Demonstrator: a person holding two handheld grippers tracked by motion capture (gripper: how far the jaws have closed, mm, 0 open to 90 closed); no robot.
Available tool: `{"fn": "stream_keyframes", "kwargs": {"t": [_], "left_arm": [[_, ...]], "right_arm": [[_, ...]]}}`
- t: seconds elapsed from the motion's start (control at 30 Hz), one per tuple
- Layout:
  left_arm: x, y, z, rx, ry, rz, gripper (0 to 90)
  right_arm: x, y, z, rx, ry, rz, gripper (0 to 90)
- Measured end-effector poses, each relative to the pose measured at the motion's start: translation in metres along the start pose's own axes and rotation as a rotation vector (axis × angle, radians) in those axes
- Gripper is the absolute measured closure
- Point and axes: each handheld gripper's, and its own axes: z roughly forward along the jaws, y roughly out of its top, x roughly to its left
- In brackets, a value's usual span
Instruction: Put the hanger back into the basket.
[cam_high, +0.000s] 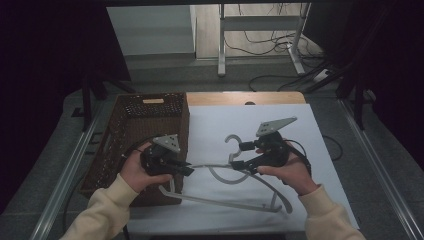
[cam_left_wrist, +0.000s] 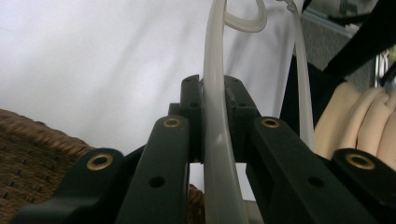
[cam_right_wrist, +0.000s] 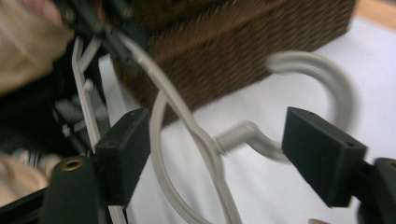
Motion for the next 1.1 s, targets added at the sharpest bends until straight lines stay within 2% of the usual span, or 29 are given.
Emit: {"fn": "stream_keyframes", "kwargs": {"t": [0.07,0.1,0.17,0.2,0.23,0.27,0.3,0.4,0.43,0.7,0.8,1.1], "left_arm": [[0.0,-0.001,-0.003,-0.013,0.0,-0.006,80.7],[0.0,-0.003,-0.005,-0.028,0.005,-0.014,80.7],[0.002,-0.008,-0.012,-0.061,0.022,-0.028,80.7],[0.002,-0.008,-0.012,-0.061,0.022,-0.028,80.7],[0.003,-0.011,-0.017,-0.076,0.032,-0.037,80.7],[0.003,-0.011,-0.017,-0.076,0.032,-0.037,80.7],[0.005,-0.015,-0.022,-0.099,0.042,-0.048,80.7],[0.007,-0.018,-0.026,-0.121,0.048,-0.056,80.7],[0.008,-0.021,-0.03,-0.143,0.062,-0.067,80.7],[0.014,-0.031,-0.045,-0.194,0.087,-0.096,80.7],[0.016,-0.038,-0.053,-0.235,0.107,-0.119,80.7],[0.021,-0.053,-0.066,-0.272,0.141,-0.157,80.7]], "right_arm": [[-0.002,0.0,-0.004,-0.018,-0.005,0.012,18.8],[-0.007,-0.002,-0.014,-0.056,-0.035,0.034,16.1],[-0.009,-0.004,-0.024,-0.105,-0.086,0.03,9.1],[-0.009,-0.004,-0.024,-0.105,-0.086,0.03,9.1],[-0.013,-0.005,-0.032,-0.118,-0.121,0.051,8.6],[-0.013,-0.005,-0.032,-0.118,-0.121,0.051,8.6],[-0.018,-0.008,-0.038,-0.132,-0.133,0.061,8.6],[-0.022,-0.011,-0.043,-0.139,-0.154,0.071,8.3],[-0.027,-0.015,-0.046,-0.133,-0.178,0.08,8.1],[-0.045,-0.03,-0.058,-0.13,-0.261,0.114,7.6],[-0.051,-0.036,-0.061,-0.125,-0.285,0.13,7.2],[-0.067,-0.053,-0.071,-0.129,-0.317,0.19,7.2]]}}
